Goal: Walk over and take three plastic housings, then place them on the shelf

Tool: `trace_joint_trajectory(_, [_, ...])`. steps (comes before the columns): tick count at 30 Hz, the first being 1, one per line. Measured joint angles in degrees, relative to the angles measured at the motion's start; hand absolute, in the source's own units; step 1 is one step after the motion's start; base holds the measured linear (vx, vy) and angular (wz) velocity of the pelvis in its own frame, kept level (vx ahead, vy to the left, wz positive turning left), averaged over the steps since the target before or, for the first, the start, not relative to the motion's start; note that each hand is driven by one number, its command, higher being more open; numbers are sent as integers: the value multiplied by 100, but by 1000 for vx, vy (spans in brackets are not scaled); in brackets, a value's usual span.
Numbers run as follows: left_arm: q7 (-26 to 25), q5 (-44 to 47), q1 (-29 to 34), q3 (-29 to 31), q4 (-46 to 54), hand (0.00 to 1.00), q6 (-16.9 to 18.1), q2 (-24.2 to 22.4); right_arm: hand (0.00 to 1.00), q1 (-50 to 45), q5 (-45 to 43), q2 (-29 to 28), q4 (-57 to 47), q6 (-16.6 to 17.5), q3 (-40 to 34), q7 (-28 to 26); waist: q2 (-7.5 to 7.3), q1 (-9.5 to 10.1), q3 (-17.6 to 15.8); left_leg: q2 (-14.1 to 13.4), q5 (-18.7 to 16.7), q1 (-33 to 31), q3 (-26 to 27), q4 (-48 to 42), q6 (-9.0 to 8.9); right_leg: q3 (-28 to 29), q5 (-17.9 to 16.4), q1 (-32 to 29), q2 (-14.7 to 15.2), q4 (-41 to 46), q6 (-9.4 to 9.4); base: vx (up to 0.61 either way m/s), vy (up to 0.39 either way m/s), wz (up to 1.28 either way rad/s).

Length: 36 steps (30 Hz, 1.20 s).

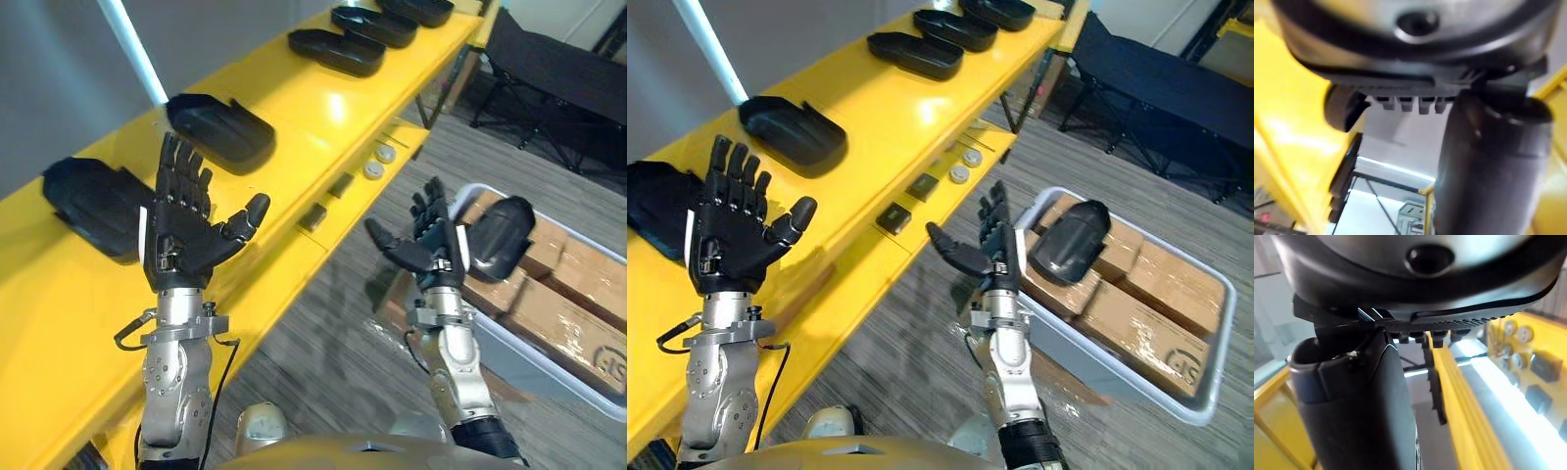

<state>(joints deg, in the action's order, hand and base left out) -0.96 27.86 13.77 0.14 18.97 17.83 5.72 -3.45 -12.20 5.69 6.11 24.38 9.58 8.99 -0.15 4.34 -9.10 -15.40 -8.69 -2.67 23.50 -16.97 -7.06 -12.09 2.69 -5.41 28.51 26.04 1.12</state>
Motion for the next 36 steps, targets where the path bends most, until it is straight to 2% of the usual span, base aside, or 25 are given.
trace_joint_trajectory(1, [1,140,-8,-23,-79,100,-3,30,100,-37,117,-21,-4,-14,10,48,-71,-10,42,-112,70,-36,72,-18,-121,-4,516,60,-63,-517,-10,-54,-599,-88])
trace_joint_trajectory(2, [19,318,-23,-134,-234,100,-31,115,100,-128,205,-43,-20,-78,-40,125,-166,-61,135,-307,179,-109,137,-76,-303,-76,517,155,-269,-819,-391,-40,-639,-69])
trace_joint_trajectory(3, [22,459,21,-382,-411,100,-108,10,100,-268,229,44,-38,-214,-229,170,-9,-185,222,-629,411,-85,54,19,-352,-204,149,69,-521,-576,-883,-50,-749,-50])
trace_joint_trajectory(4, [41,546,41,-539,-466,100,-178,-76,100,-370,224,109,-81,-280,-350,176,98,-261,257,-788,565,-65,-27,106,-367,-217,42,-190,-600,-102,-1019,-98,-669,-36])
trace_joint_trajectory(5, [125,662,50,-784,-495,100,-284,-190,100,-701,151,103,-284,-376,-574,149,112,-449,292,-1035,956,-66,-22,119,-392,-474,-297,-570,-693,-16,-1039,-89,-512,-18])
trace_joint_trajectory(6, [168,770,51,-837,-496,100,-309,-183,100,-890,55,65,-396,-397,-647,131,5,-513,308,-1073,1086,-67,-36,58,-344,-719,-621,-483,-672,-99,-1108,-55,-534,-28])
trace_joint_trajectory(7, [193,854,74,-880,-505,100,-370,-257,100,-1115,-3,67,-490,-405,-750,74,25,-612,331,-1279,1230,-123,-73,-165,-143,-851,-1001,-323,-841,-260,-1173,-3,-530,-46])
trace_joint_trajectory(8, [199,940,102,-990,-570,100,-463,-426,100,-1343,-6,159,-492,-415,-959,-2,148,-681,293,-1385,943,-192,-364,-200,-341,-765,-1052,-293,-1084,-349,-1074,5,-508,-75])
trace_joint_trajectory(9, [274,979,122,-1162,-561,100,-512,-431,100,-1559,-92,167,-494,-420,-1203,-23,160,-699,297,-1031,613,-153,-543,-14,-456,-634,-1049,-297,-1172,-464,-997,-1,-300,-78])
trace_joint_trajectory(10, [297,974,149,-1231,-537,100,-520,-423,100,-1634,-204,166,-495,-419,-1283,-28,162,-698,298,-832,530,-107,-627,109,-395,-568,-1013,-297,-1206,-533,-942,34,-193,-92])
trace_joint_trajectory(11, [316,977,242,-1312,-452,100,-521,-420,100,-1714,-284,177,-506,-420,-1377,-47,191,-696,317,-435,452,-54,-688,328,-262,-382,-950,-308,-1335,-662,-861,46,-156,-105])
trace_joint_trajectory(12, [397,1010,298,-1308,-399,100,-521,-376,100,-1785,-325,179,-554,-428,-1374,-88,204,-687,347,-243,264,52,-652,449,-69,-218,-925,-347,-1456,-749,-836,68,-139,-119])
trace_joint_trajectory(13, [439,1006,330,-1305,-387,100,-523,-344,100,-1866,-473,180,-687,-473,-1319,-130,224,-678,375,-133,174,183,-864,589,79,-66,-872,-371,-1538,-861,-845,47,-67,-91])
trace_joint_trajectory(14, [453,1000,359,-1304,-384,100,-524,-344,100,-1863,-511,197,-725,-499,-1298,-139,264,-670,404,-86,102,223,-907,668,121,14,-804,-397,-1581,-958,-861,26,-1,-75])
trace_joint_trajectory(16, [482,971,392,-1295,-383,100,-548,-270,100,-1795,-529,239,-750,-679,-1212,-116,312,-596,499,109,59,221,-894,803,83,250,-448,-485,-1623,-1320,-936,8,62,-56])
trace_joint_trajectory(17, [496,970,394,-1288,-383,100,-548,-254,100,-1787,-538,238,-747,-722,-1192,-115,322,-586,510,131,58,221,-877,811,81,256,-399,-493,-1613,-1355,-939,2,98,-40])
trace_joint_trajectory(19, [689,967,410,-1130,-383,100,-576,-195,100,-1635,-619,224,-526,-998,-945,-42,229,-507,497,319,72,211,-799,769,24,256,-100,-519,-1476,-1578,-966,-29,157,-32])
trace_joint_trajectory(21, [751,964,406,-1107,-381,100,-628,-141,100,-1511,-616,223,-352,-1097,-860,13,199,-443,483,397,26,207,-892,706,31,251,48,-462,-1438,-1743,-987,-35,115,-20])
trace_joint_trajectory(22, [788,948,404,-1110,-377,100,-667,-36,100,-1203,-618,208,-14,-1214,-816,64,175,-412,470,465,-75,121,-970,587,-28,219,247,-333,-1392,-2057,-1036,-46,103,-9])
trace_joint_trajectory(25, [904,925,316,-1143,-327,100,-669,130,100,-540,-608,105,641,-1296,-831,183,51,-359,391,572,-185,-184,-1040,394,0,57,584,-307,-1304,-2524,-1019,-86,93,4])
trace_joint_trajectory(27, [838,583,43,-1223,-314,100,-667,220,100,160,-429,152,1145,-1341,-872,362,-30,-281,158,665,-169,-572,-1289,232,11,-217,758,-323,-1233,-2771,-995,-118,20,41])
trace_joint_trajectory(29, [806,517,-176,-1290,-311,100,-666,218,100,901,-380,294,1632,-1357,-897,573,-23,-232,-20,685,-79,-876,-1532,124,-41,-444,835,-385,-1220,-2846,-1009,-111,-18,56])
trace_joint_trajectory(31, [790,519,-337,-1382,-274,100,-664,211,100,1620,-385,484,2063,-1364,-955,832,-4,-69,-185,696,15,-1073,-1695,119,-64,-592,876,-453,-1225,-2888,-999,-62,-38,46])
trace_joint_trajectory(33, [792,517,-451,-1539,-257,100,-663,207,100,2413,-391,741,2467,-1376,-1061,1102,75,117,-355,723,131,-1250,-1894,135,-74,-778,899,-466,-1226,-2915,-992,-26,-27,43])
trace_joint_trajectory(36, [816,516,-421,-1627,-260,100,-663,221,100,3052,-392,962,2781,-1400,-1071,1218,102,285,-462,743,180,-1292,-2024,169,-85,-877,899,-446,-1222,-2911,-991,4,-1,23])
